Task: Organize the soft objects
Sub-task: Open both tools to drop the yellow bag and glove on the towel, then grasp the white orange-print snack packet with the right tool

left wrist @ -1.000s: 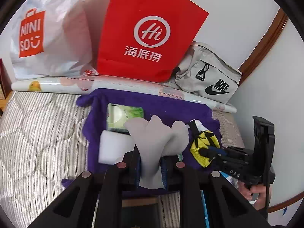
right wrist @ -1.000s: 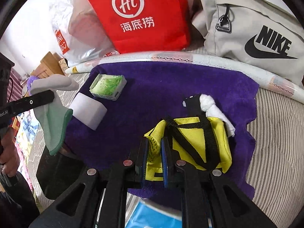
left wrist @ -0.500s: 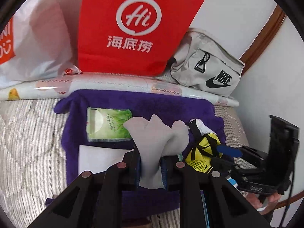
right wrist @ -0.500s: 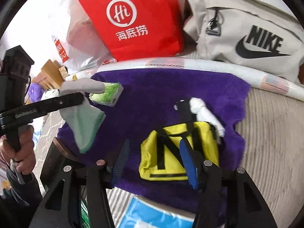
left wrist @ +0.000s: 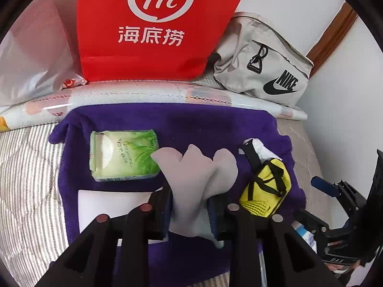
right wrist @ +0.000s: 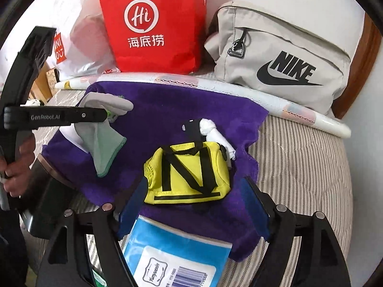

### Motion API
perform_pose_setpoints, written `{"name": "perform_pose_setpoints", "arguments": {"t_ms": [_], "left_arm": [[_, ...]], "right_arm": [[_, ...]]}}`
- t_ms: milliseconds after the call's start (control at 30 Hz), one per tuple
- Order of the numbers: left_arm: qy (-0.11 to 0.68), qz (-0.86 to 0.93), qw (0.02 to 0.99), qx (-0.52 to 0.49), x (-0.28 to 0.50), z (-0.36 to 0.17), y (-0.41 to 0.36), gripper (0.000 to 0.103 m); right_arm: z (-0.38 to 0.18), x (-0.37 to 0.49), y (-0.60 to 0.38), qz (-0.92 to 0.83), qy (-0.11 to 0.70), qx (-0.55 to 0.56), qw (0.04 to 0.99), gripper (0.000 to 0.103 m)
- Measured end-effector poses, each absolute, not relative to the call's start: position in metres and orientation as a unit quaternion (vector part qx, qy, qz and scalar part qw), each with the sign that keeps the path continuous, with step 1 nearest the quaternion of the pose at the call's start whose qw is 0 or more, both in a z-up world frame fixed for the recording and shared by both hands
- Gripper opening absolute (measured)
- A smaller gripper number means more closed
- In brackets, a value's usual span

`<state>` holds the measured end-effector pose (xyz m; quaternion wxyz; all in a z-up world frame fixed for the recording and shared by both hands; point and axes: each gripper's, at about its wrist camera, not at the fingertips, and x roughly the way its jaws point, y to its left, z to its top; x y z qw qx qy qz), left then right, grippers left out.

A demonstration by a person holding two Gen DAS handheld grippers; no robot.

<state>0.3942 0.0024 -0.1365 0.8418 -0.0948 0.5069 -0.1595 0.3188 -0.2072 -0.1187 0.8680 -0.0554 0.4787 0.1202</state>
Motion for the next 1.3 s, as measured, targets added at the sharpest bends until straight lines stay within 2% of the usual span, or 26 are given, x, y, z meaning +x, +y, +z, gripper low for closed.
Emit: {"name": "perform_pose_setpoints", "arguments": {"t_ms": [67, 100, 167, 467, 700, 767, 1000, 1300], "left_arm": [[0.506, -0.159, 0.842, -0.098, 0.393, -0.134, 0.003, 0.037], [0.506, -0.154, 0.843, -0.097, 0.392, -0.132, 0.003, 0.048], [0.503, -0.146, 0.847, -0.092, 0.389, -0.126, 0.005, 0.060], [0.467, -0.128, 0.871, -0.078, 0.352, -0.088, 0.010, 0.060], [0.437, -0.108, 0.892, -0.042, 0.294, -0.058, 0.015, 0.060], [0.441, -0.123, 0.887, -0.061, 0.272, -0.055, 0.019, 0.060], [0.463, -0.123, 0.874, -0.082, 0.207, -0.061, 0.029, 0.060], [0.483, -0.105, 0.863, -0.099, 0.141, -0.092, 0.042, 0.061]], "right_arm": [[-0.117, 0.314, -0.207, 0.114, 0.473, -0.061, 0.872, 0.079], [-0.117, 0.313, -0.206, 0.114, 0.472, -0.064, 0.872, 0.079], [-0.115, 0.309, -0.204, 0.108, 0.467, -0.073, 0.875, 0.079], [-0.100, 0.281, -0.197, 0.125, 0.471, -0.066, 0.871, 0.079], [-0.082, 0.240, -0.201, 0.142, 0.463, -0.022, 0.875, 0.079], [-0.076, 0.226, -0.202, 0.147, 0.454, -0.015, 0.879, 0.079], [-0.063, 0.163, -0.208, 0.183, 0.432, 0.015, 0.883, 0.079], [-0.113, 0.094, -0.196, 0.215, 0.477, 0.005, 0.852, 0.079]]}}
